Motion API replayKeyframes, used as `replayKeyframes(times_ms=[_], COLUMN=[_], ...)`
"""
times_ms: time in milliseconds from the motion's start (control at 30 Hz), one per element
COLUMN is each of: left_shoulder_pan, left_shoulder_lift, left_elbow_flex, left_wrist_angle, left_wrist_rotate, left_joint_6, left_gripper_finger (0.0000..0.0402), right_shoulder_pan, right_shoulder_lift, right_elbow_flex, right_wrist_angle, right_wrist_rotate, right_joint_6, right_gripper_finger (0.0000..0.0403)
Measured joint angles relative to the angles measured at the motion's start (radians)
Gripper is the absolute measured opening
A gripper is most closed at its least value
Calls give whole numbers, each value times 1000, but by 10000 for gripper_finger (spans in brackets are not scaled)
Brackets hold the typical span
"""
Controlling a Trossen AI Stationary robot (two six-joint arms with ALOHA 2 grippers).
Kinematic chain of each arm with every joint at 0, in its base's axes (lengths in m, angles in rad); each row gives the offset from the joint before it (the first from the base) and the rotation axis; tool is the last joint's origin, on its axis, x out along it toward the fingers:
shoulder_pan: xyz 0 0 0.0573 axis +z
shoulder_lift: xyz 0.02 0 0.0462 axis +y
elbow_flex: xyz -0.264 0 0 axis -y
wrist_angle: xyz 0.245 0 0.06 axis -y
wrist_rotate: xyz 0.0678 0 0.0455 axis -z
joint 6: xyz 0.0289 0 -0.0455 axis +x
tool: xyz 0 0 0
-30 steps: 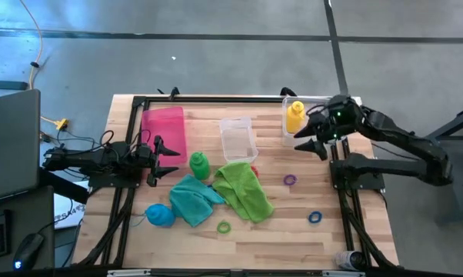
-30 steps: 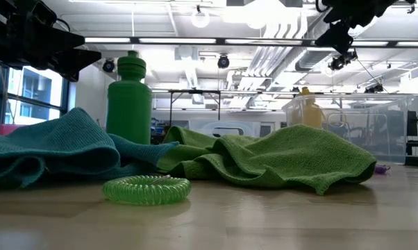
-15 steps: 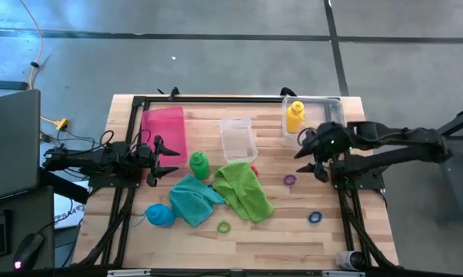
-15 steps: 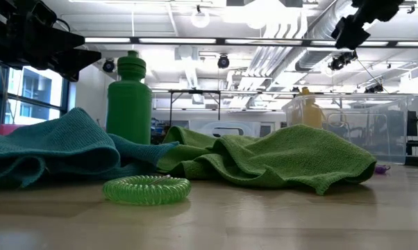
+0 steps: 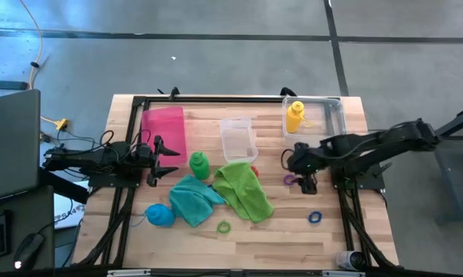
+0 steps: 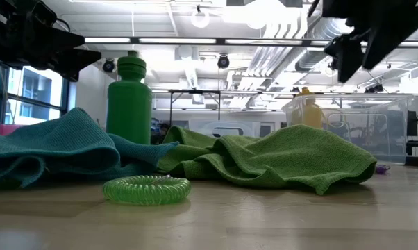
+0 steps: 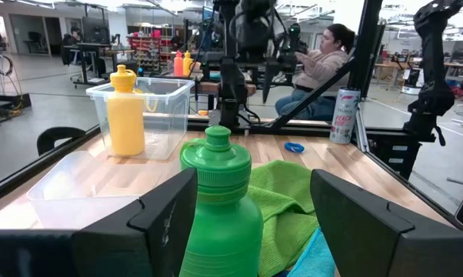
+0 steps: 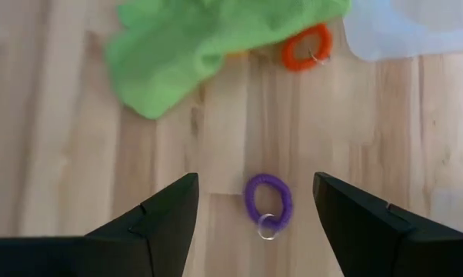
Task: Pick & Place Sports Items
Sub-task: Put the right purple spring keychain into the left transparent bin
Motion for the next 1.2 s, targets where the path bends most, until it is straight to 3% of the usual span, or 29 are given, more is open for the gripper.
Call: replayKeyframes(times_ms=[567, 1200], left_shoulder_pan=[0, 0], left_shoulder_lift=[0, 0], left_elbow_flex=[0, 0], left_wrist_angle=[0, 0], left_wrist_rotate=[0, 0], left_joint_6=[0, 0], left_gripper_finger=[249, 249], right_shoulder_pan=[63, 34], right_shoulder_lift=[333, 545], right_elbow_flex=[0, 0], right_wrist_angle=[-14, 61], right_wrist_rotate=[68, 61], right_joint_6=[256, 261], right_gripper_finger=[248, 247])
